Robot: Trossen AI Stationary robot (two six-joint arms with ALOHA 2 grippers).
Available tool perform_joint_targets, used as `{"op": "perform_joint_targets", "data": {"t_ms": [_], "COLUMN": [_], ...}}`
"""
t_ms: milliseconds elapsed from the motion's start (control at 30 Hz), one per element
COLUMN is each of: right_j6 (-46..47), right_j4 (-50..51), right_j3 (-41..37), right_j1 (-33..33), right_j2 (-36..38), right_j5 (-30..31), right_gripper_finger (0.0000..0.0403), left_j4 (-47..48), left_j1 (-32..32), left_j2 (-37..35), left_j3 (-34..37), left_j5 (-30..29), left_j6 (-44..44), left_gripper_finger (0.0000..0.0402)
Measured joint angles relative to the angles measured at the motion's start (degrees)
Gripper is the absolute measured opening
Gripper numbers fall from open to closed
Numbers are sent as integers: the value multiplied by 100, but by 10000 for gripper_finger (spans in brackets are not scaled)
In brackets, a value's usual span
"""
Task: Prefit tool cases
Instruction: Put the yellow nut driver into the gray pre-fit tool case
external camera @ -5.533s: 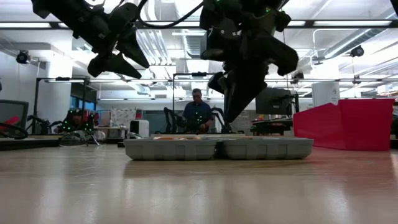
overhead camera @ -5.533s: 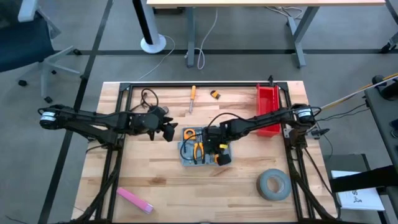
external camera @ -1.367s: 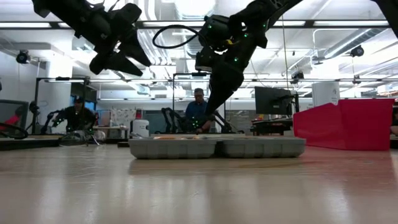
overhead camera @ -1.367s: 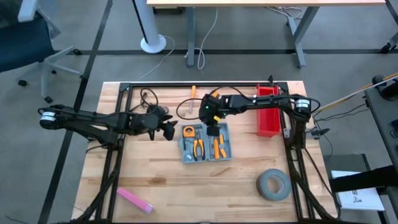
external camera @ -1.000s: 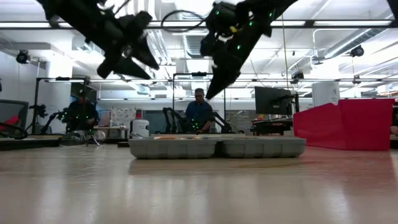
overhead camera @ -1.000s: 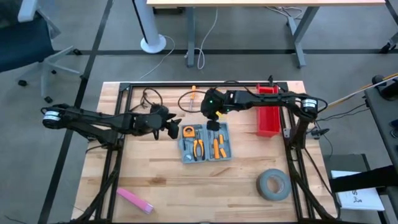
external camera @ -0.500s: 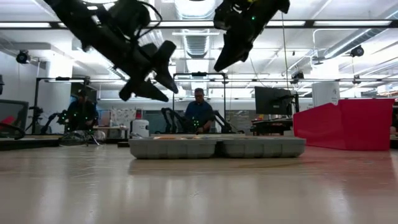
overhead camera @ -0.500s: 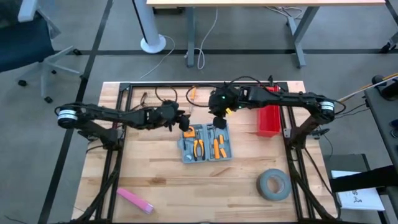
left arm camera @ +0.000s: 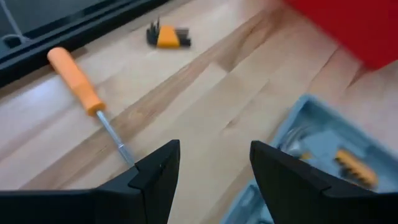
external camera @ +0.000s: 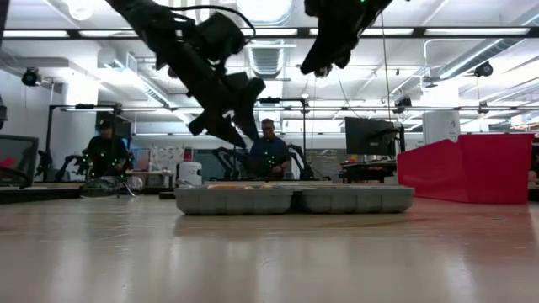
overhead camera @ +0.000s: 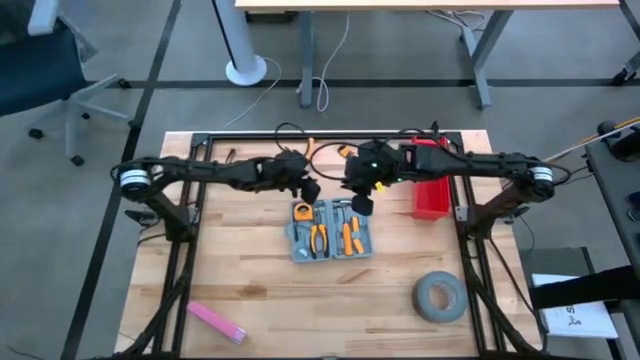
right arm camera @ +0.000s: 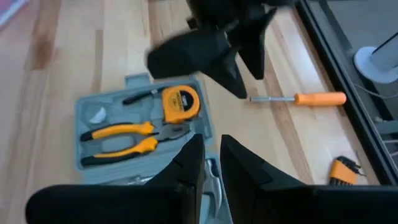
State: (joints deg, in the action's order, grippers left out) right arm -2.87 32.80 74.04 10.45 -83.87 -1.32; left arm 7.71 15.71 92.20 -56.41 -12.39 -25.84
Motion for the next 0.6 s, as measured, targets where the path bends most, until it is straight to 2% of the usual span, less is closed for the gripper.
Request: {"op": "perform_joint_targets", "data": {"t_ms": [67,233,400,600], "right_j6": [58,195,346,676], "right_j4": [-14,-13,-73,-616], "right_j3": [-73,-336,-707,-1272], "right_j1": [-47,-155,-279,-347], "right_j2": [138,482,781,1057], "right_j5": [3,198,493,588], "right_gripper_finger": [34,32,34,32], "left_j4": [371,530,542,638], "left_j1": [42,162,287,382], "left_j2": [202,576,612,566], "left_j3": [-237,-476,-471,-471], "left_j5": [-6,-4,-8,-8], "left_j6": [76,153,77,107], "left_gripper_finger": [204,204,204,204]}}
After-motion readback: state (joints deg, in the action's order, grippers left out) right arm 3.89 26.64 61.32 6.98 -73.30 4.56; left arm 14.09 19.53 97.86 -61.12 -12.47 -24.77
